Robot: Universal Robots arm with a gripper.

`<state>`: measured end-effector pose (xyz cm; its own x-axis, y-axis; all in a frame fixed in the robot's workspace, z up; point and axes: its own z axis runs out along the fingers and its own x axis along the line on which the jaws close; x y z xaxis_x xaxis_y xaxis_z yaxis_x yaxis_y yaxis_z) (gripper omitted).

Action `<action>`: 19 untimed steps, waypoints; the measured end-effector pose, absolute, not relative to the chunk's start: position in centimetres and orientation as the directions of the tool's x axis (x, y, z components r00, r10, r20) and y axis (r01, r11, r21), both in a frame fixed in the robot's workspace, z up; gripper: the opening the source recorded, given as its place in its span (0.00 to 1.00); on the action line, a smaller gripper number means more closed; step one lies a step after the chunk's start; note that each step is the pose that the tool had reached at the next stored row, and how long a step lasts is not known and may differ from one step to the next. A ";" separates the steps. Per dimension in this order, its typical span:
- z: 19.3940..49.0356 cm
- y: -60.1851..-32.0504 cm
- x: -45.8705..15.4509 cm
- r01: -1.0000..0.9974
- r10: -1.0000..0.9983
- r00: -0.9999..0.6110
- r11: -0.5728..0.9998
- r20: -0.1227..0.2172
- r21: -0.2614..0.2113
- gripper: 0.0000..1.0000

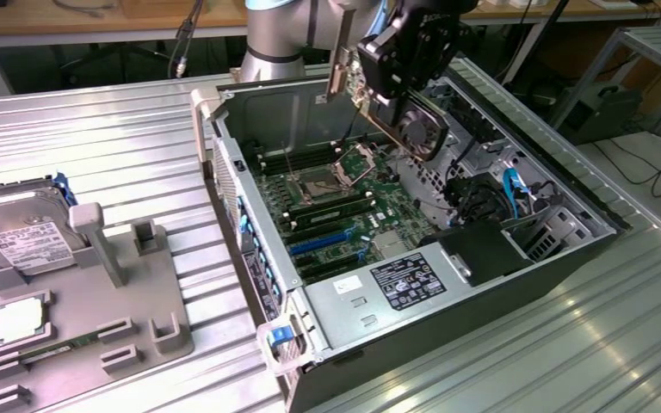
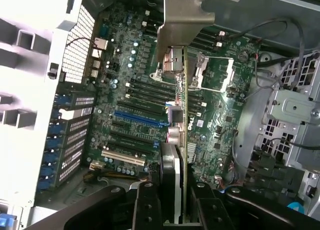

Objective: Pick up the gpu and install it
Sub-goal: 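Insert the gpu into the slot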

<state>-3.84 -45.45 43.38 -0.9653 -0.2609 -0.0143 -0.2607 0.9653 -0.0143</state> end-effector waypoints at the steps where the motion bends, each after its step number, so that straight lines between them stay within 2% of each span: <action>1: 43.4 -45.4 -3.8 -0.269 -0.269 -0.963 0.963 -0.014 -0.014 0.28; 19: 43.4 -45.5 -3.8 -0.499 -0.499 -0.866 0.867 -0.014 -0.014 0.28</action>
